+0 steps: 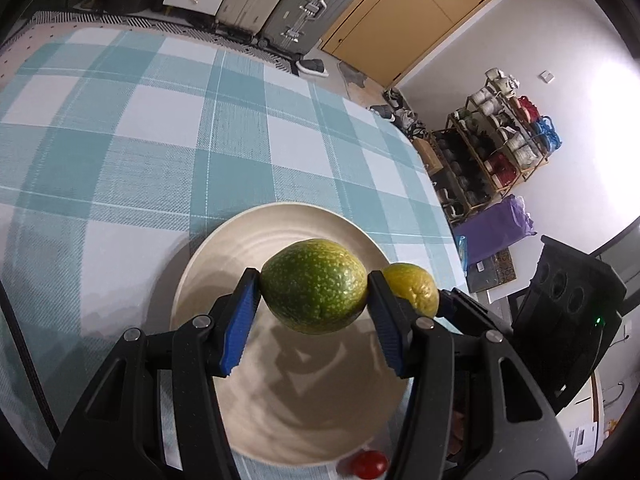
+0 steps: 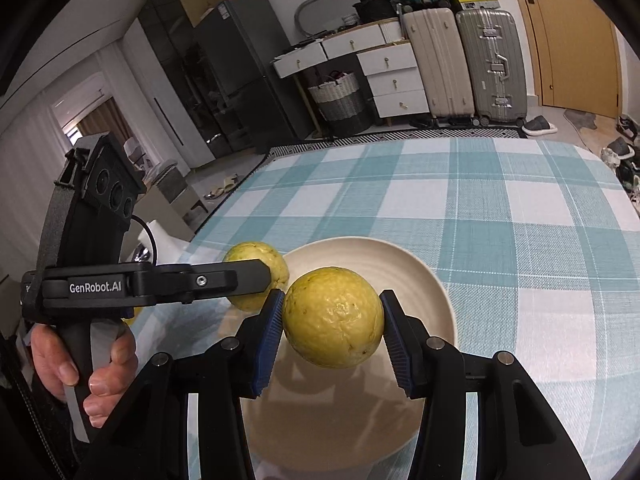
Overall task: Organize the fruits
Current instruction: 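Carry the green fruit with the left tool while the right tool carries the lemon onto the plate, opening both, then lift both open tools away from the plate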
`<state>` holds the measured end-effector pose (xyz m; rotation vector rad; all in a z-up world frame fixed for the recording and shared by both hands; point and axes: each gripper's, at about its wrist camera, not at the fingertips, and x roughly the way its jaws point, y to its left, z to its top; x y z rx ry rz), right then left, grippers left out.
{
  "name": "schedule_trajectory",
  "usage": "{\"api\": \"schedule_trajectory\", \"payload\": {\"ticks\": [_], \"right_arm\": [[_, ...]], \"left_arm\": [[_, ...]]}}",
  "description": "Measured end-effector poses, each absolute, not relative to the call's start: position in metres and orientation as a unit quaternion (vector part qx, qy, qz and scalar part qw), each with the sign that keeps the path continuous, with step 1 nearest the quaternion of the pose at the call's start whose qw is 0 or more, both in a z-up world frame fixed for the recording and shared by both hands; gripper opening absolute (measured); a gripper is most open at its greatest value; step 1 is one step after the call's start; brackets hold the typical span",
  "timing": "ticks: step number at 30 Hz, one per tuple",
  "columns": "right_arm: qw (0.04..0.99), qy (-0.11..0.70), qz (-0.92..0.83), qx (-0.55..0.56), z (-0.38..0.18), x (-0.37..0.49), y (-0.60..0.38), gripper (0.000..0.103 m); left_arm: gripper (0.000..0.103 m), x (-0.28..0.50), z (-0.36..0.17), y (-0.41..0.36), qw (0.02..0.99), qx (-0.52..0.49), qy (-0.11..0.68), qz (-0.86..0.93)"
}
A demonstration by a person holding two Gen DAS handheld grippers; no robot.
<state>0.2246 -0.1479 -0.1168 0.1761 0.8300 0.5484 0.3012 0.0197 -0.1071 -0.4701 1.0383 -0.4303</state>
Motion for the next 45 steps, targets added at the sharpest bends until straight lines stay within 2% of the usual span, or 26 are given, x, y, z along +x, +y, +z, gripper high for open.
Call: {"api": "schedule_trajectory", "payload": {"ticks": [9,21,24,26,28,30,32,37,41,45], "right_arm": [[0.869,0.413,0.251,0.104,-0.142,0.254,-0.153,0.049],[0.869,0.423,0.245,0.071,-0.149,0.264,-0.139,0.050],[0.875,0.411,0.243,0.076,-0.140,0.259,-0.145,0.059],[0.881,0.399,0.240,0.080,-0.132,0.254,-0.149,0.073],[0.885,0.387,0.242,0.090,-0.124,0.248,-0.155,0.075],[0.887,0.378,0.246,0.099,-0.116,0.239,-0.159,0.081],[0.893,0.364,0.243,0.104,-0.107,0.228,-0.163,0.093],[0.911,0.324,0.233,0.101,-0.087,0.197,-0.169,0.102],[0.924,0.313,0.208,0.073,-0.079,0.177,-0.168,0.103],[0.929,0.309,0.193,0.066,-0.077,0.161,-0.169,0.103]], "left_arm": [[0.052,0.324,-0.123,0.015,0.813,-0.224,0.498,-0.203],[0.053,0.331,-0.132,0.021,0.798,-0.255,0.514,-0.184],[0.058,0.324,-0.122,0.023,0.804,-0.253,0.505,-0.184],[0.063,0.318,-0.114,0.025,0.809,-0.253,0.500,-0.180],[0.065,0.310,-0.105,0.026,0.816,-0.247,0.492,-0.176],[0.068,0.301,-0.098,0.028,0.822,-0.238,0.488,-0.172],[0.070,0.290,-0.090,0.028,0.828,-0.228,0.484,-0.167],[0.071,0.259,-0.073,0.026,0.847,-0.189,0.474,-0.149],[0.077,0.230,-0.061,0.022,0.866,-0.145,0.460,-0.130],[0.077,0.206,-0.052,0.017,0.885,-0.102,0.444,-0.098]]}}
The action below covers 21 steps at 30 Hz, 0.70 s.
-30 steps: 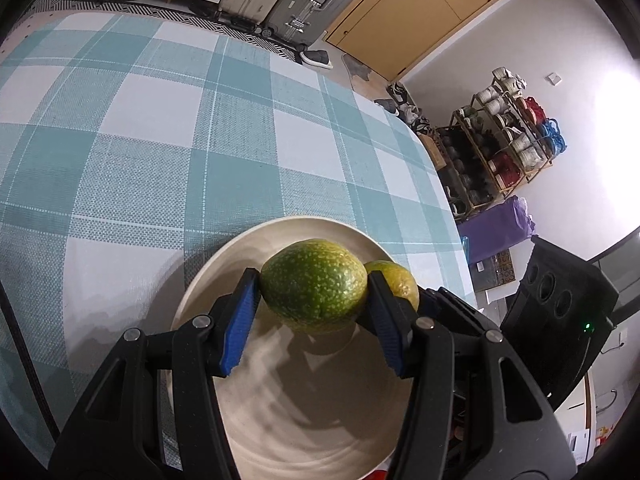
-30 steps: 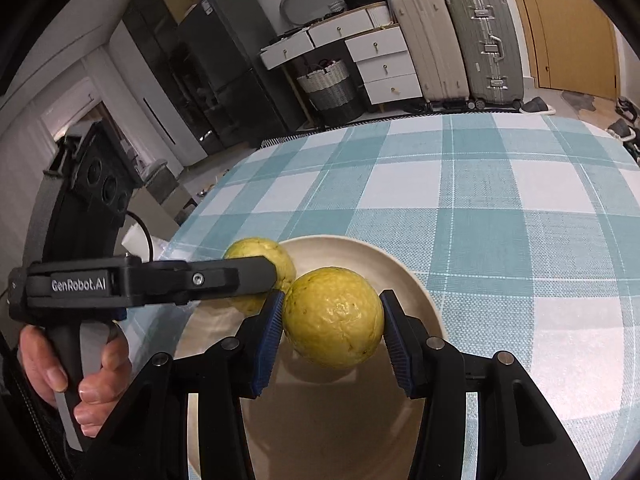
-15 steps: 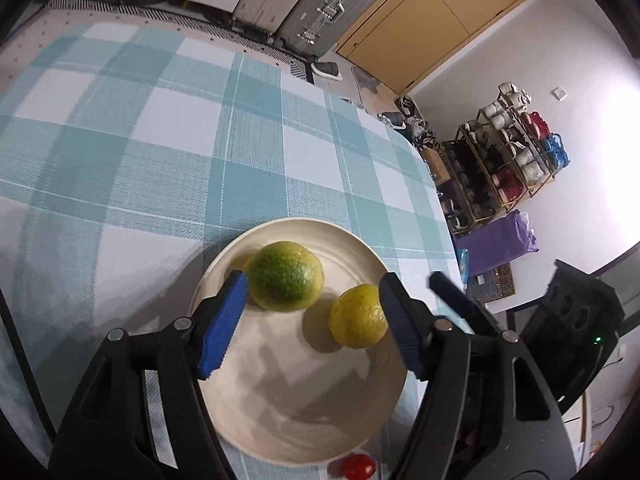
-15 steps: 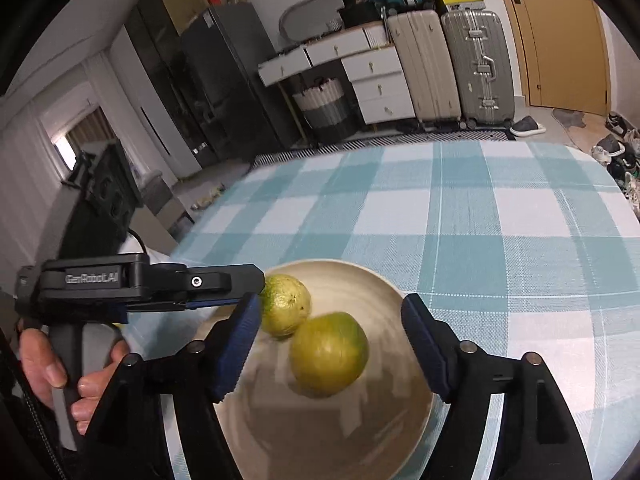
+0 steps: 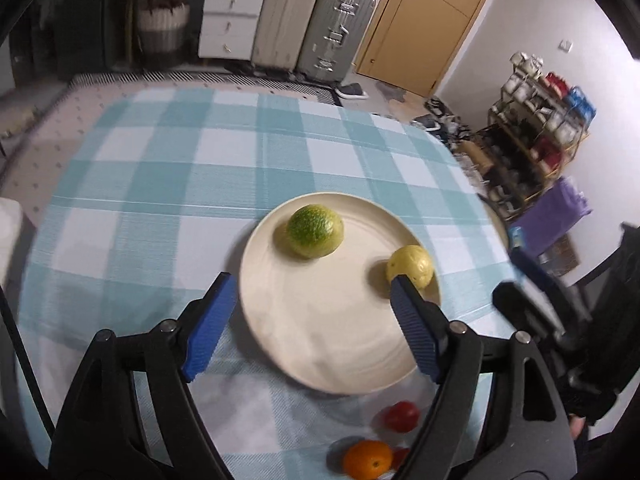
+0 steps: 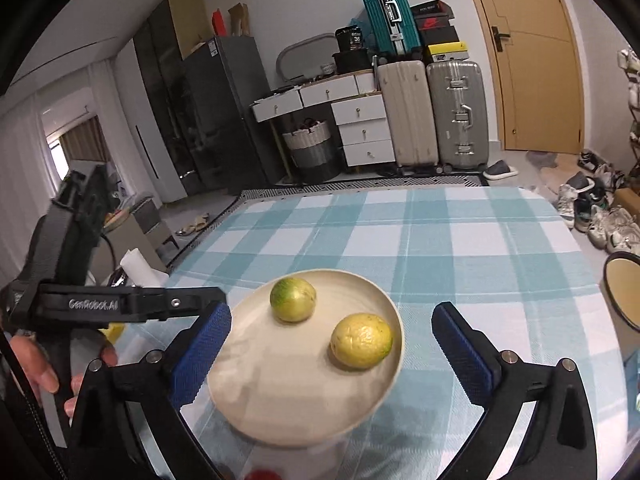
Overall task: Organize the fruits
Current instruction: 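Lift both open tools away from the plate, then lower the left tool onto the dark purple plum and close it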
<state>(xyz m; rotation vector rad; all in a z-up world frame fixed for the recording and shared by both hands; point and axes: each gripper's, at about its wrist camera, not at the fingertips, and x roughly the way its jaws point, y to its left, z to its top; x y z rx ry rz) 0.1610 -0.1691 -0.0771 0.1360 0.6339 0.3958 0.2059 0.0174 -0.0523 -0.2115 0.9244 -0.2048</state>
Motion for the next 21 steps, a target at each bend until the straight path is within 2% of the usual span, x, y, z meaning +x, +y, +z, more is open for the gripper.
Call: {"api": "schedule_trajectory", "payload": {"ticks": [8,17,21], "right_arm": [[0.938,0.297,0.174,0.039,-0.072,0.127,-0.168,0.103],[0.956,0.251,0.152,0.024,-0.058,0.081,-0.164,0.103],[0.958,0.243,0.150,0.004,-0.058,0.061,-0.157,0.103]], "left_arm": [[0.082,0.162,-0.040,0.007,0.906,-0.039,0.417,-0.063],[0.083,0.123,-0.037,0.008,0.910,-0.040,0.407,-0.062],[0.094,0.106,-0.036,0.010,0.917,-0.042,0.394,-0.055]]}}
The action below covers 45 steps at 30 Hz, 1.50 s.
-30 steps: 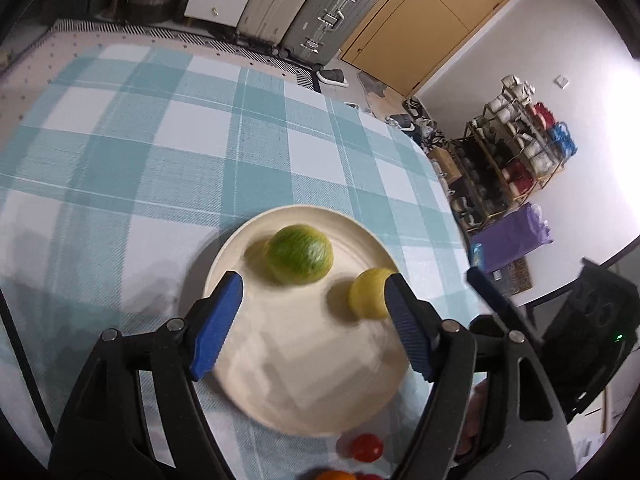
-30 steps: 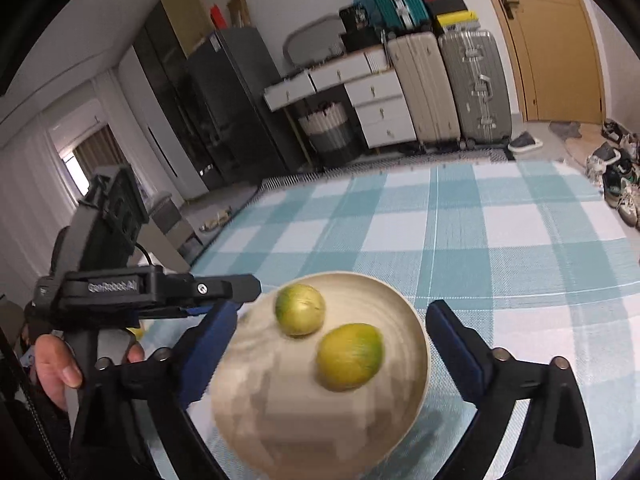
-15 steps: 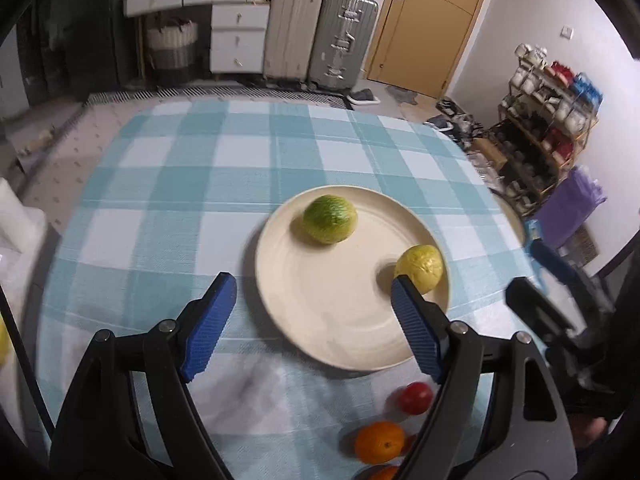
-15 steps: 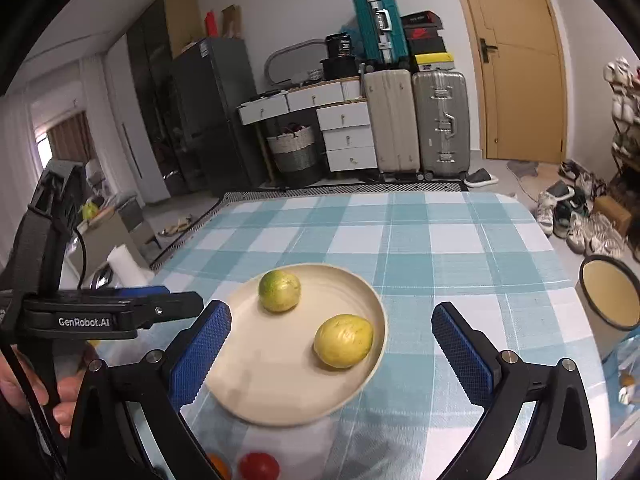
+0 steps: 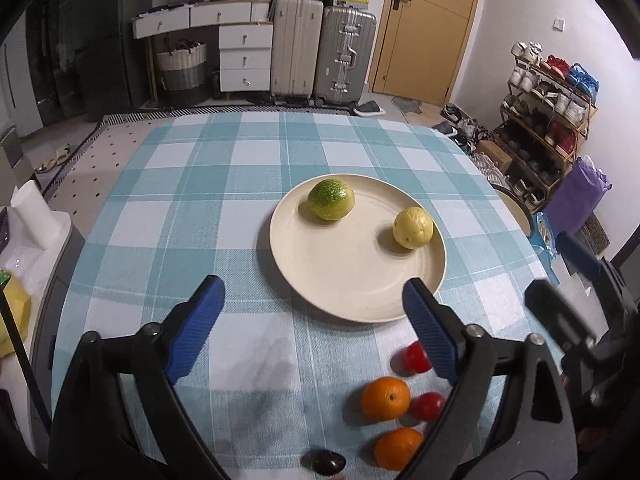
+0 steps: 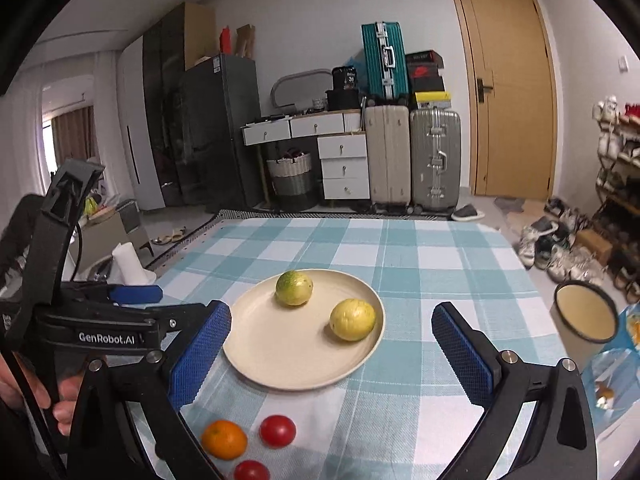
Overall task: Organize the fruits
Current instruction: 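Lower the left tool onto the dark purple plum and close it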
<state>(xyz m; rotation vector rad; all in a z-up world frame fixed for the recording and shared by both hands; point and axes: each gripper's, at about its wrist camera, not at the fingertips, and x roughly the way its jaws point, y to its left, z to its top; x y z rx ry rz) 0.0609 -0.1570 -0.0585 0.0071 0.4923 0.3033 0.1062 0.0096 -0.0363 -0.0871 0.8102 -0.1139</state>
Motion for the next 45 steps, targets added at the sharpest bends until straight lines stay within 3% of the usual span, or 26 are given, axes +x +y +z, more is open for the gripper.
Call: {"api": "schedule_trajectory", "payload": {"ticks": [3,34,41,45], "right_arm": [[0.953,0.262,0.155,0.002,-0.063,0.055,-0.154,0.103],[0.927,0.332,0.176,0.012,-0.116,-0.031,-0.153,0.102],[0.925,0.333,0.182,0.014,-0.119,-0.042,-0.152,0.102],[0.922,0.342,0.180,0.010,-0.125,-0.046,-0.151,0.102]], "left_arm": [[0.102,0.090,-0.036,0.010,0.923,-0.040,0.379,-0.053],[0.101,0.013,-0.127,0.028,0.881,-0.034,0.460,-0.104],[0.083,0.013,-0.129,0.023,0.875,-0.024,0.468,-0.123],[0.065,0.011,-0.128,0.018,0.873,-0.015,0.468,-0.139]]}}
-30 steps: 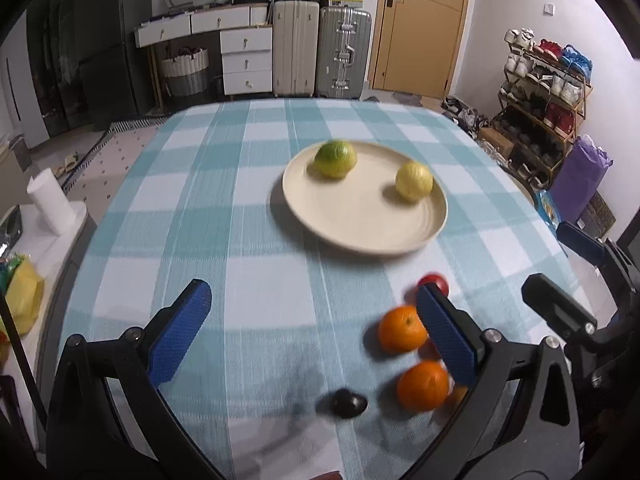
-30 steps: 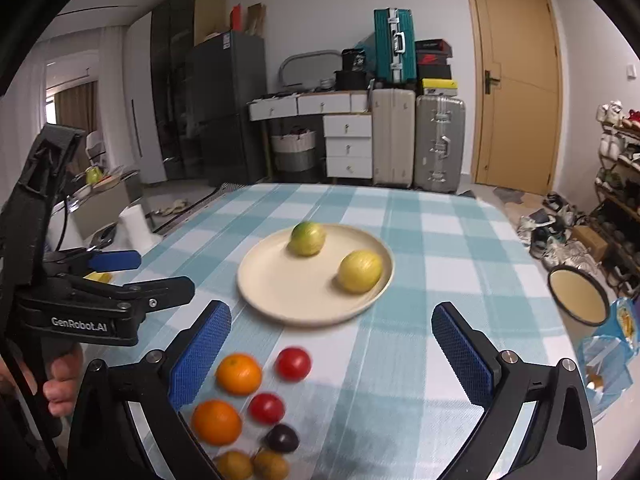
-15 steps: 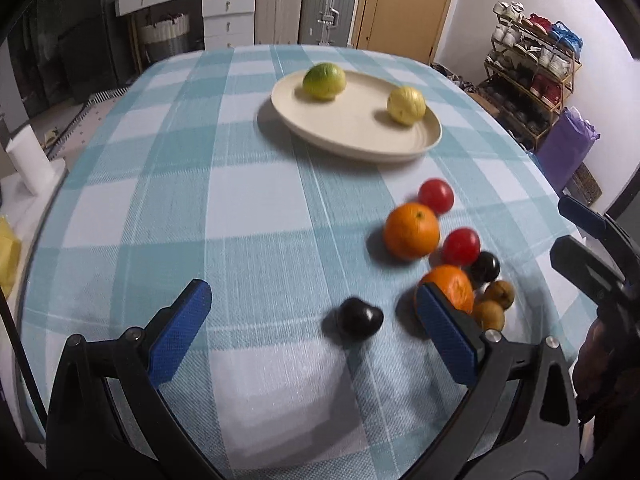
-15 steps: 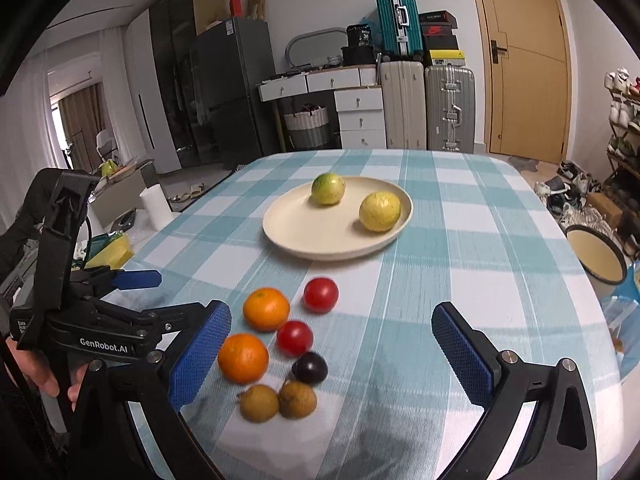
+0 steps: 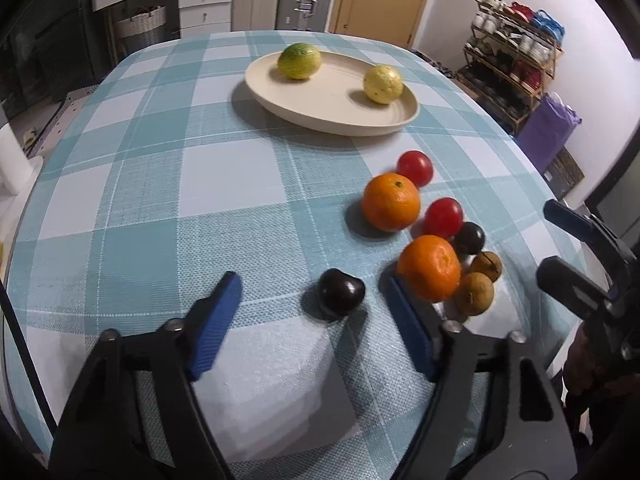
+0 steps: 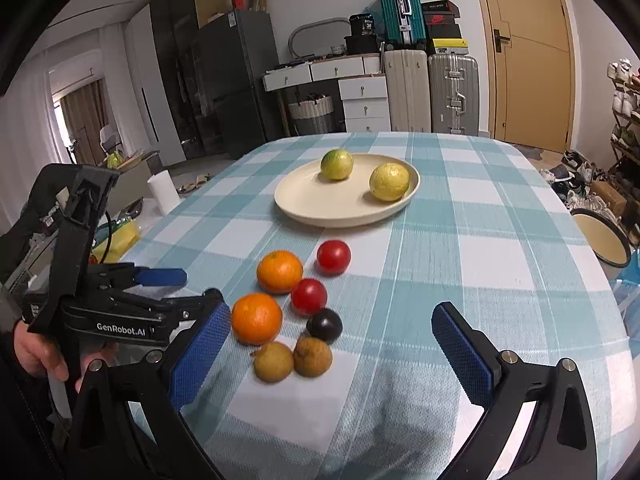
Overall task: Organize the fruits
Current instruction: 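Lower the left tool onto the dark purple plum and close it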
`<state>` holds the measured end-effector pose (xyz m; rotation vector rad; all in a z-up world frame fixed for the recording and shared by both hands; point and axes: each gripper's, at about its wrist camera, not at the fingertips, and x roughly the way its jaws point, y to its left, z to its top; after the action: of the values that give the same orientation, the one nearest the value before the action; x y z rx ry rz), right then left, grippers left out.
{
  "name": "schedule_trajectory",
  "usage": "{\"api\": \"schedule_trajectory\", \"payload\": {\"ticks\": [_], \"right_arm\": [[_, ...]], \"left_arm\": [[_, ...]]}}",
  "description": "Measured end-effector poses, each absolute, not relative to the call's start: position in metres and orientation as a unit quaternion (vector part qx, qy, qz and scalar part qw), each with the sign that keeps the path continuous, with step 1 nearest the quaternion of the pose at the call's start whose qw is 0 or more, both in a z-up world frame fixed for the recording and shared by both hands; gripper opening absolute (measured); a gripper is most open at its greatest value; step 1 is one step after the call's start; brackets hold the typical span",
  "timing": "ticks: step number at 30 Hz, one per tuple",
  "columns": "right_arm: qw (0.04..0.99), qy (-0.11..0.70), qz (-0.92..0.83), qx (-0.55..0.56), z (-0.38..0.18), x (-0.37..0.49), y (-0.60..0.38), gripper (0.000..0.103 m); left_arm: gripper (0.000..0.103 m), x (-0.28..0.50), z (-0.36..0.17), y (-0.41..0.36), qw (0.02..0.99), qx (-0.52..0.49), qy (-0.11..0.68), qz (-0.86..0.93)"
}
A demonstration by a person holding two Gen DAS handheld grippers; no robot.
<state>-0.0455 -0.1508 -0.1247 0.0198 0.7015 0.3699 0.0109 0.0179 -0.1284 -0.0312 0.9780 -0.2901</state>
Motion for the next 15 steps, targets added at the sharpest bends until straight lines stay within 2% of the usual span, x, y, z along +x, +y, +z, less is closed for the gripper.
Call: {"api": "schedule_trajectory", "payload": {"ticks": [5,7,10,15], "right_arm": [[0.921,0.344,0.182,0.016,-0.1276,-0.0492,-0.1548,0.102],[0.920,0.346,0.182,0.018,-0.1285,-0.0502,-0.1562,0.102],[0.919,0.348,0.182,0.020,-0.1292,-0.0517,-0.1573,0.102],[0.917,0.351,0.190,0.025,-0.1311,-0.0533,-0.1586,0.102]], "left_arm": [[0.046,0.0091,-0.1305,0.0153,0.867,-0.019,0.472,-0.160],[0.034,0.0093,-0.1311,0.0160,0.866,-0.022,0.472,-0.165],[0.024,0.0101,-0.1318,0.0182,0.860,-0.036,0.475,-0.182],[0.022,0.0072,-0.1317,0.0166,0.859,-0.027,0.474,-0.191]]}}
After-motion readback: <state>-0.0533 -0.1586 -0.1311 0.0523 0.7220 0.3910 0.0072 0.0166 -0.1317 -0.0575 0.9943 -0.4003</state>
